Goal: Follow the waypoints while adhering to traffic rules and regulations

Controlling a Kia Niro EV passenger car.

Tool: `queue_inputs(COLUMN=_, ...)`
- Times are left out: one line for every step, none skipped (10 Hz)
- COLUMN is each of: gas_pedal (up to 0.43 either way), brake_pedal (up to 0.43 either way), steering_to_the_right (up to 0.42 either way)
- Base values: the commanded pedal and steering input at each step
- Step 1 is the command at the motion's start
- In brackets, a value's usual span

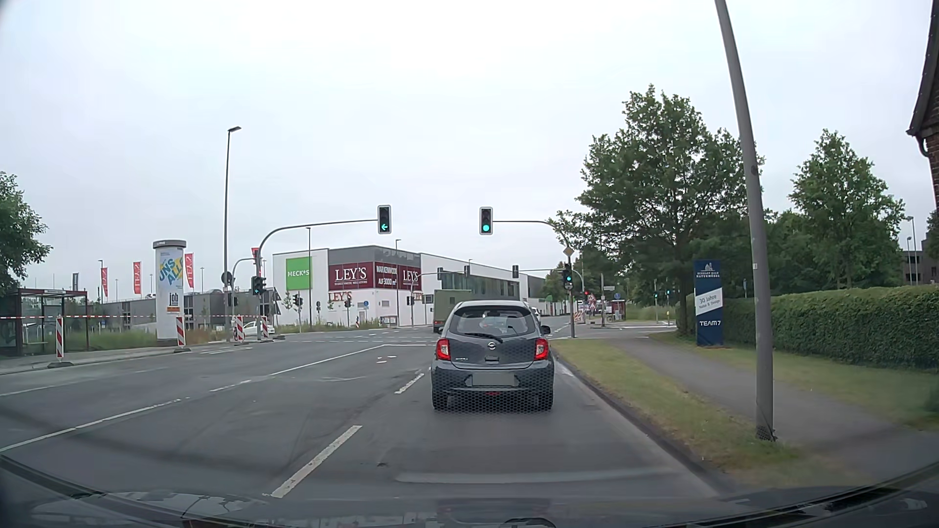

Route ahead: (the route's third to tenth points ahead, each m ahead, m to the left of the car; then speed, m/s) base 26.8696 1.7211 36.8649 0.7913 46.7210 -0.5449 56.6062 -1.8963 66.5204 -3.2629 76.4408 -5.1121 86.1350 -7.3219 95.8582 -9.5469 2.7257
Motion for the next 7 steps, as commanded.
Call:
queue_inputs(gas_pedal=0.248, brake_pedal=0.000, steering_to_the_right=0.005)
queue_inputs(gas_pedal=0.248, brake_pedal=0.000, steering_to_the_right=0.005)
queue_inputs(gas_pedal=0.260, brake_pedal=0.000, steering_to_the_right=0.005)
queue_inputs(gas_pedal=0.260, brake_pedal=0.000, steering_to_the_right=0.005)
queue_inputs(gas_pedal=0.268, brake_pedal=0.000, steering_to_the_right=0.005)
queue_inputs(gas_pedal=0.268, brake_pedal=0.000, steering_to_the_right=0.005)
queue_inputs(gas_pedal=0.287, brake_pedal=0.000, steering_to_the_right=0.004)
